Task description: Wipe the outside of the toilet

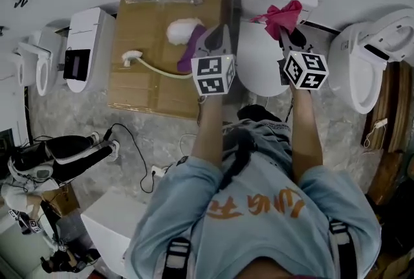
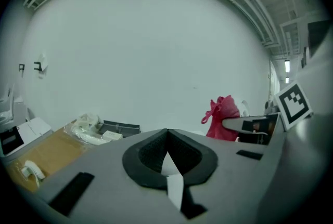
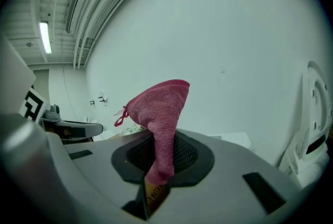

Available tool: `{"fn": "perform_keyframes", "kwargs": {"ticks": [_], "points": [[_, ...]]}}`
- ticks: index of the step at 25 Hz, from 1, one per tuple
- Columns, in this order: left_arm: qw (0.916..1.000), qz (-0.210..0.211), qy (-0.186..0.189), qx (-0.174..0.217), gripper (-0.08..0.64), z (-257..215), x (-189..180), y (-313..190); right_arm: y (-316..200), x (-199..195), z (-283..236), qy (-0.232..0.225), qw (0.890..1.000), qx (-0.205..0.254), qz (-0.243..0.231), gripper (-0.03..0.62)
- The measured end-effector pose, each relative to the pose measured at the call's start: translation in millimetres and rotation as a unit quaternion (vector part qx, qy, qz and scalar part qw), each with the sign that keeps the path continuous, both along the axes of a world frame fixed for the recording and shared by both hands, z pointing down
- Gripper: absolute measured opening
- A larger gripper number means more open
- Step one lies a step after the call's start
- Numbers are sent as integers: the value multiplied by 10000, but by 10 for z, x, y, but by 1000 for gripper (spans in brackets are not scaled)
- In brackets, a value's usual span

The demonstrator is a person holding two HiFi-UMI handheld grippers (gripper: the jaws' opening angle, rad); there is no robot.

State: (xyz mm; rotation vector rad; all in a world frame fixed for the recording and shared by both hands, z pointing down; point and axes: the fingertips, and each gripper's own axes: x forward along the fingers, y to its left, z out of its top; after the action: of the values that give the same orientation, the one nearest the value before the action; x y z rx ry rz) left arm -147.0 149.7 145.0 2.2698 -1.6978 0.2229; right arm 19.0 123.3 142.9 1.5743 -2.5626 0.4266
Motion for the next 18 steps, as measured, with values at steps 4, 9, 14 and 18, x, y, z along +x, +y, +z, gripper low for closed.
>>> {"fn": "perform_keyframes", "kwargs": {"ticks": [4,9,14,18], "points": [[9998,-89,-64,-162,20,-48,23,-189,-259,-96,26,-126,9996,-148,-220,66],[9995,-273,-89,-151,20,-122,-94,-420,-461,-245,29,-220,9985,-160,-482,66],[9994,-88,-89,-327,20,36,66,-616,-590,-88,174,-185,9985,-344,-374,66],[9989,206,-15,-428,20,157,325,-912,-771,220,218,-68,9993,-365,-59,67]]}}
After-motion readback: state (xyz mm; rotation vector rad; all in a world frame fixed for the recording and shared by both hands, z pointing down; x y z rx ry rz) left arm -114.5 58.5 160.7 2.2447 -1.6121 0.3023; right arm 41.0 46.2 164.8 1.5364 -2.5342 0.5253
